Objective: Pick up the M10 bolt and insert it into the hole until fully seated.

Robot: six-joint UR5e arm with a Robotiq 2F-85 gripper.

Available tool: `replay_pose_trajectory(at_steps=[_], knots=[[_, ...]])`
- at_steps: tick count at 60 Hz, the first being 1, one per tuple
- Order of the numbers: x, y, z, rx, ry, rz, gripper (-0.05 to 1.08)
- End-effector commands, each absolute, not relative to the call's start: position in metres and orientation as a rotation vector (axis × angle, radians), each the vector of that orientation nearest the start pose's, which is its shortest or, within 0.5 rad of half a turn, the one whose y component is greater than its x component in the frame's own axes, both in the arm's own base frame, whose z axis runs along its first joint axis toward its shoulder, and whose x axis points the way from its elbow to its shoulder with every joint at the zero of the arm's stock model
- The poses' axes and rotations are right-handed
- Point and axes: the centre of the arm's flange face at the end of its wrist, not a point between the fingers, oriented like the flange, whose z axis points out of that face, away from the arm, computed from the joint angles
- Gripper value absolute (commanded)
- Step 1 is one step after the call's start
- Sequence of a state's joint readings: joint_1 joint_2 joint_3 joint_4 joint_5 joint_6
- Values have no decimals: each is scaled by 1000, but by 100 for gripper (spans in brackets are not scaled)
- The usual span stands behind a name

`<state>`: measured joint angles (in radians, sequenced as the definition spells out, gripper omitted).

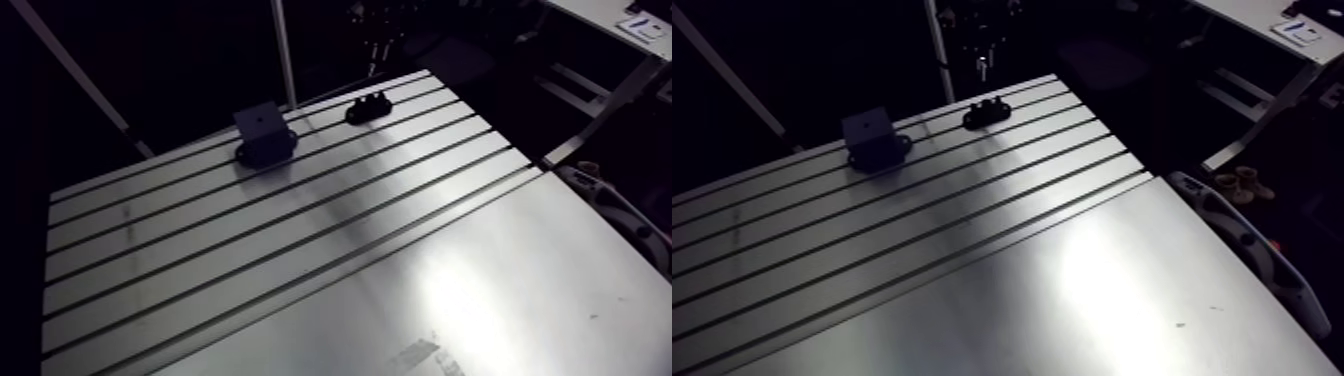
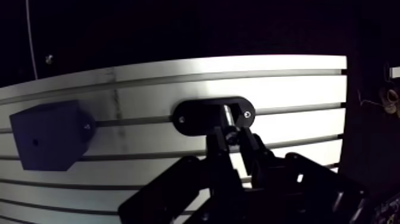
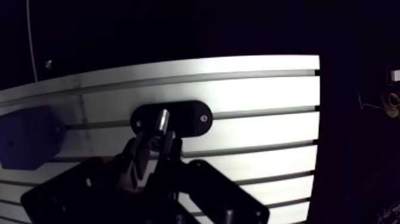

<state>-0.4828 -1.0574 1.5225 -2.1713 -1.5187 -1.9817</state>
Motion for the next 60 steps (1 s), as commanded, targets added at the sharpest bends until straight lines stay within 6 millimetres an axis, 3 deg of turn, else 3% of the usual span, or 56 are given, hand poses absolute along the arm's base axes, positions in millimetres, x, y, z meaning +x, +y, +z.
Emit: replay_pose_trajectory(at_steps=[1,4,15,33,43,60], knots=[[-655,177,309,174,3252,-4,108],[-656,169,322,191,3235,-19,108],[-659,144,339,187,3179,-51,108],[-670,101,348,175,3115,-83,108],[-682,62,349,113,3112,-86,108],[-690,28,345,95,3065,-91,108]])
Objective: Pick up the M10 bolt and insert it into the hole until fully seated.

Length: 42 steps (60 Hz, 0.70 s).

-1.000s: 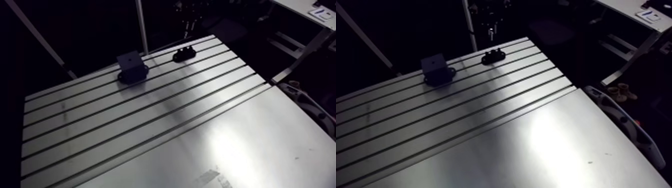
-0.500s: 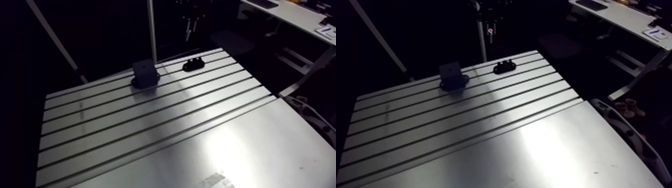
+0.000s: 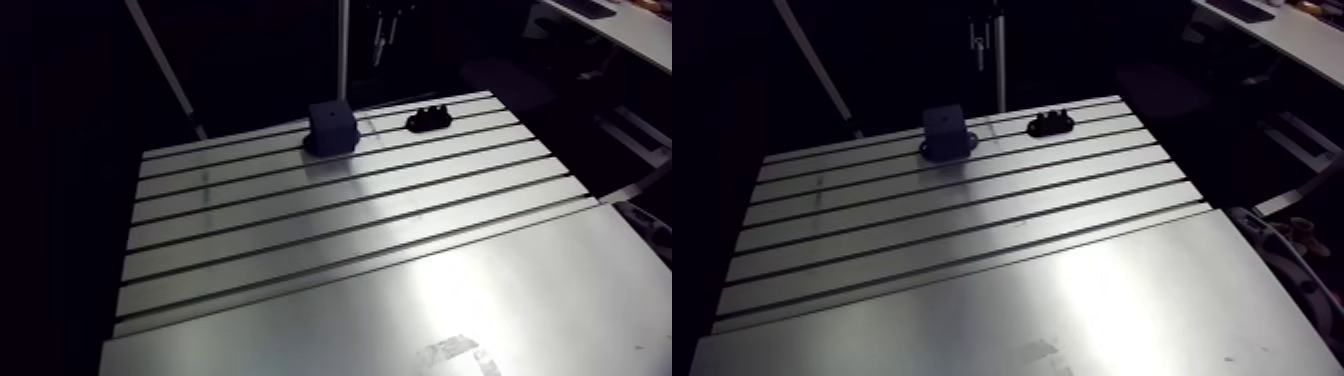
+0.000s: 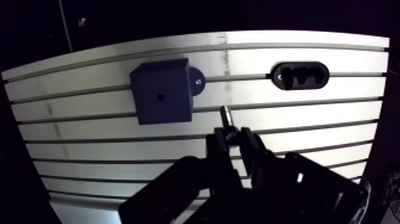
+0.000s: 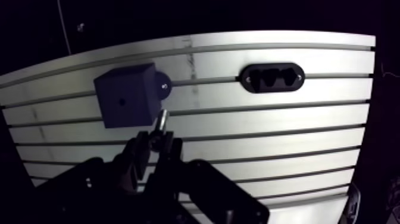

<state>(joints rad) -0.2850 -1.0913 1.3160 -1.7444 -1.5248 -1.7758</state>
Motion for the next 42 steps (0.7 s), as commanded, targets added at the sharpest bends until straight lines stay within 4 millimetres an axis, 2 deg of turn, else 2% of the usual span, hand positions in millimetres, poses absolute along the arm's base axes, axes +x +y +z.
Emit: replay_pose_trajectory(at_steps=[1,12,19,25,31,42], knots=[[-691,28,345,105,3060,-89,108],[-696,26,342,128,3032,-19,108],[-703,12,334,96,2980,18,108],[-705,10,329,88,2963,16,108],[-706,-13,325,39,2960,18,108],[-710,-28,321,32,2960,16,108]])
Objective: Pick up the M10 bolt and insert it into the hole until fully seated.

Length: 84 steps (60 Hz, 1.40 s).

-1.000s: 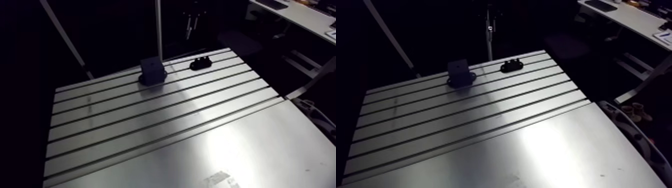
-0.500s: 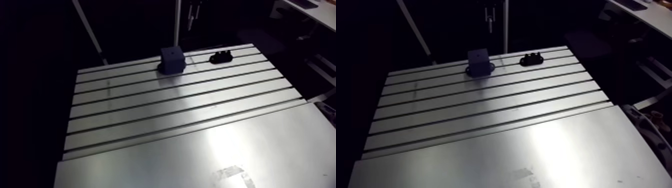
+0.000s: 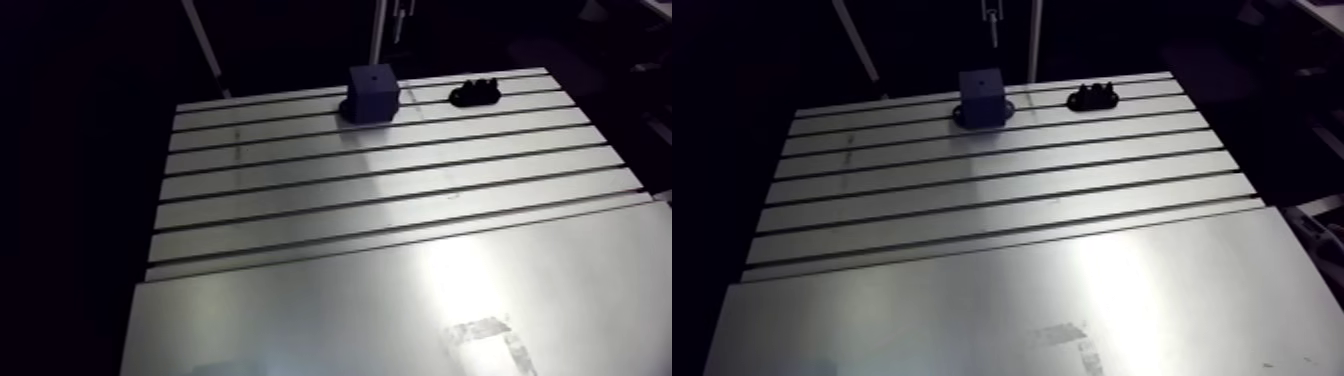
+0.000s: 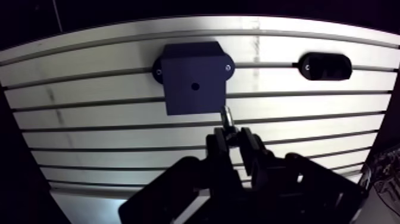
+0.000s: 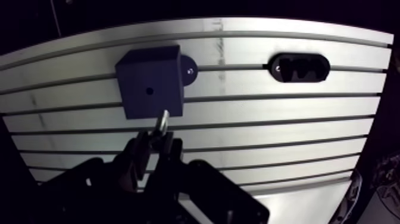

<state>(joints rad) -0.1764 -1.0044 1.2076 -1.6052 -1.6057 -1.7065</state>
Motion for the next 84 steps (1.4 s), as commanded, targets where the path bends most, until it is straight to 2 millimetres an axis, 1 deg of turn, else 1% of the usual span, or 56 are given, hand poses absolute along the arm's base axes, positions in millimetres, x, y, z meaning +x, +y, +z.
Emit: replay_pose_trajectory(at_steps=[1,6,19,23,43,61,84], knots=[[-712,-29,319,33,2958,18,108],[-715,-28,312,37,2951,15,108],[-722,-27,302,47,2939,21,108],[-724,-27,296,47,2932,19,108],[-727,-25,293,49,2927,16,108],[-723,-27,291,44,2903,11,108],[-721,-27,283,43,2883,9,108]])
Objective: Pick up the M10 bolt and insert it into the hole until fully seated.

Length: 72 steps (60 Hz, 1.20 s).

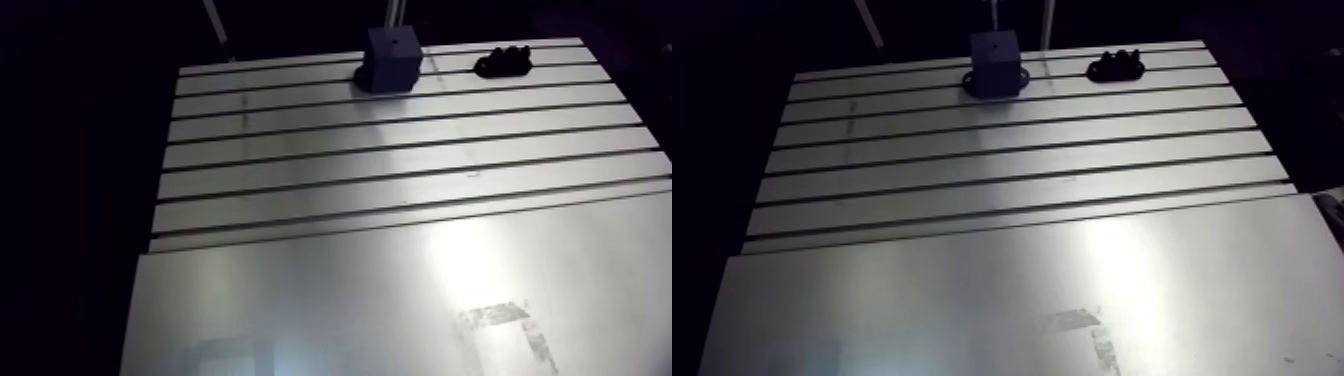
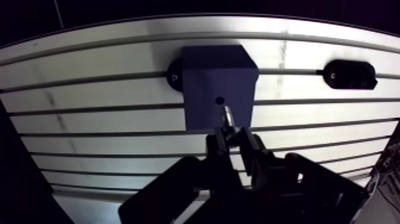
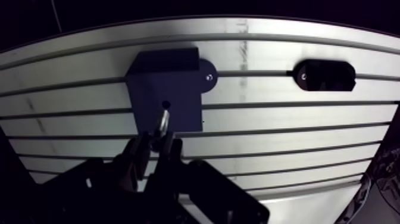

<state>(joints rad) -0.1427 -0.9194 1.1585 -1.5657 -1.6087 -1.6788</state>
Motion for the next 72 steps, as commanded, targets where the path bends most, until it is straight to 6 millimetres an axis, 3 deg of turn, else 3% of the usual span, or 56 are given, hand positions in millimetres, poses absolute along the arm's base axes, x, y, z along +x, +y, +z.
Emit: replay_pose_trajectory(at_steps=[1,72], knots=[[-721,-27,283,43,2883,9,108],[-721,-29,272,37,2867,12,108]])
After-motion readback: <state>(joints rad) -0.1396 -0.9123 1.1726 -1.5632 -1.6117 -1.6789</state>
